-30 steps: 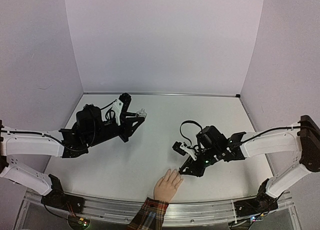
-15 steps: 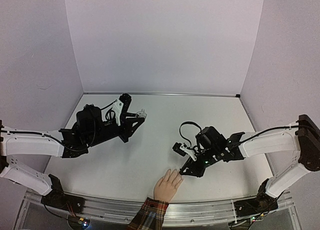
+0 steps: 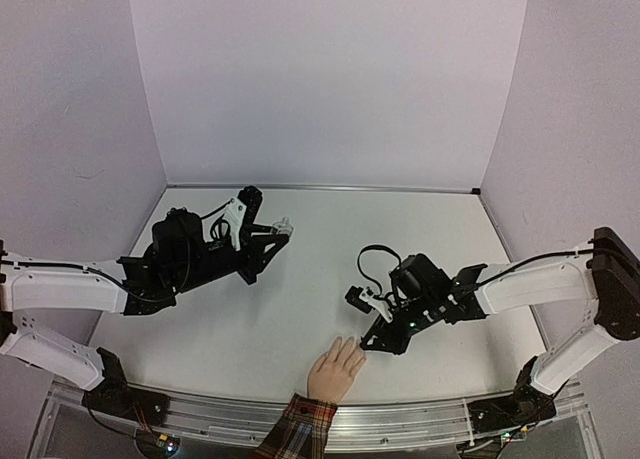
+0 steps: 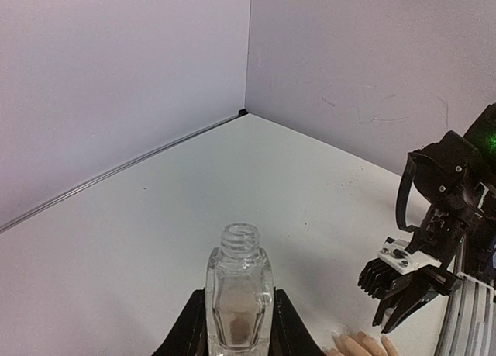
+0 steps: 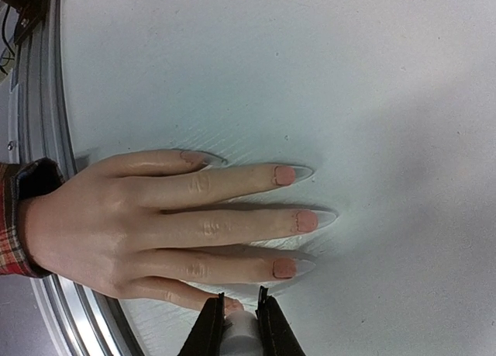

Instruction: Paint the nails

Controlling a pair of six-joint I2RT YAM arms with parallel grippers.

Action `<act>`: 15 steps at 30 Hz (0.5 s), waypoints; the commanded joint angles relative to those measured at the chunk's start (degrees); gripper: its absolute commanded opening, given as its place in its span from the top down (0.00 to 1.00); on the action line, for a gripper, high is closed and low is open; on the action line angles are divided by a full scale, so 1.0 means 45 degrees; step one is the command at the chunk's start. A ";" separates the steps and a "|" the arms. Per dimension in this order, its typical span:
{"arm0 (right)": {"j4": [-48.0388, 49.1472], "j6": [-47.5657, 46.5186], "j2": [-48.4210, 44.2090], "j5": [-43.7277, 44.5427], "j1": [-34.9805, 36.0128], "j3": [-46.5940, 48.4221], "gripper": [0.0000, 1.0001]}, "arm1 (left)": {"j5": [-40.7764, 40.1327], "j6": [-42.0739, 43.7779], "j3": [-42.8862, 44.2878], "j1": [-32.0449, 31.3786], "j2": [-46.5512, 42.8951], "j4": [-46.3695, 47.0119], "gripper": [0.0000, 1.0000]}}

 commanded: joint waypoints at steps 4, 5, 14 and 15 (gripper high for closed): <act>-0.0056 0.0067 0.0223 0.0762 0.0066 0.0528 1.00 | 0.0140 0.0049 0.0299 0.0061 -0.0404 0.0328 1.00; -0.0056 0.0109 0.0241 0.0867 0.0051 0.0548 1.00 | 0.0141 0.0049 0.0301 0.0065 -0.0415 0.0324 1.00; 0.0059 0.0393 -0.1013 0.1527 0.0067 0.0076 1.00 | 0.0141 0.0049 0.0300 0.0057 -0.0518 0.0247 1.00; 0.0018 0.0366 -0.1152 0.1195 0.0071 0.0030 1.00 | 0.0140 0.0049 0.0301 0.0055 -0.0513 0.0261 1.00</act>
